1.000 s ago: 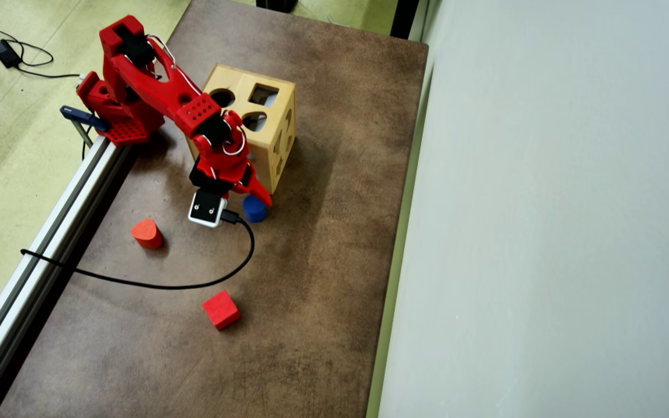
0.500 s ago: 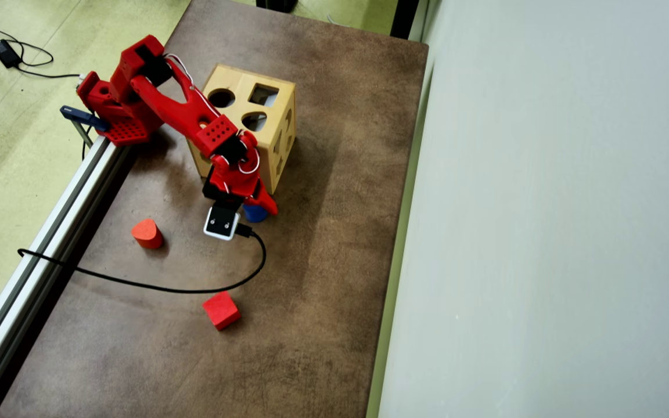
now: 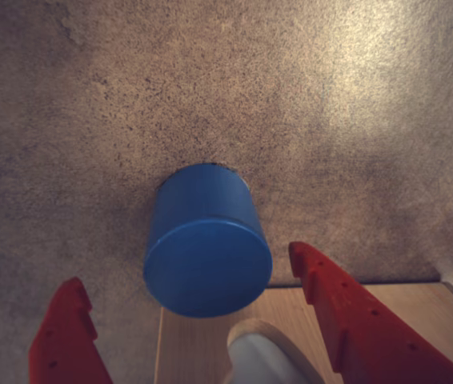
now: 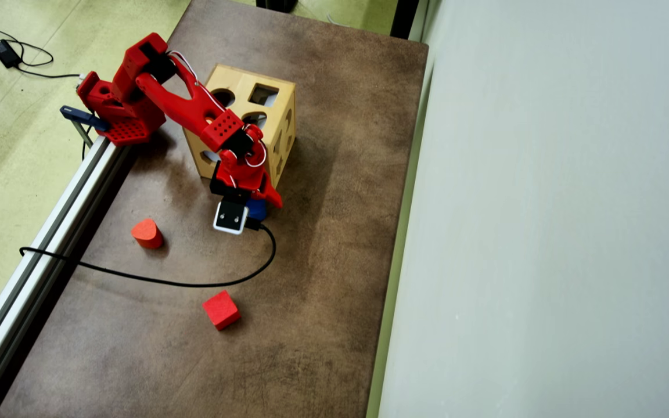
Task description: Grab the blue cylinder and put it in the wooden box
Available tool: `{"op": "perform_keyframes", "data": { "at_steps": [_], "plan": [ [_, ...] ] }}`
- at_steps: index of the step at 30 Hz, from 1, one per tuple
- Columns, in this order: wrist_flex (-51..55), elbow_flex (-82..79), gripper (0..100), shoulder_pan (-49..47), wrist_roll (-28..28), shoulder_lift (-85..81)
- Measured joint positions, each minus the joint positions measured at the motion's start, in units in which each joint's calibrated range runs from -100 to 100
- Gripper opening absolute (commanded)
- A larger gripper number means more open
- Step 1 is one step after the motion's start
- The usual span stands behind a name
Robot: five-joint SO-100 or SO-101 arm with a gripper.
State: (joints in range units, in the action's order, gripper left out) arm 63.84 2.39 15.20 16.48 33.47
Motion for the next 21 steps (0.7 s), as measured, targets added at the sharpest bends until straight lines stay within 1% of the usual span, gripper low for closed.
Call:
{"op": "perform_keyframes", "data": {
  "at_steps": [8, 11, 14, 18, 19, 21],
  "plan": [
    [0.0, 3.3, 39, -0.1, 0.0, 4.7],
    [0.0, 3.9, 36, -0.3, 0.0, 5.0],
    [0.0, 3.9, 26, -0.3, 0.0, 5.0],
    [-0.2, 3.9, 4, -0.4, 0.0, 5.0],
    [-0.5, 4.2, 0, -0.4, 0.0, 5.0],
    [-1.7, 4.6, 2, -0.4, 0.0, 5.0]
  ]
}}
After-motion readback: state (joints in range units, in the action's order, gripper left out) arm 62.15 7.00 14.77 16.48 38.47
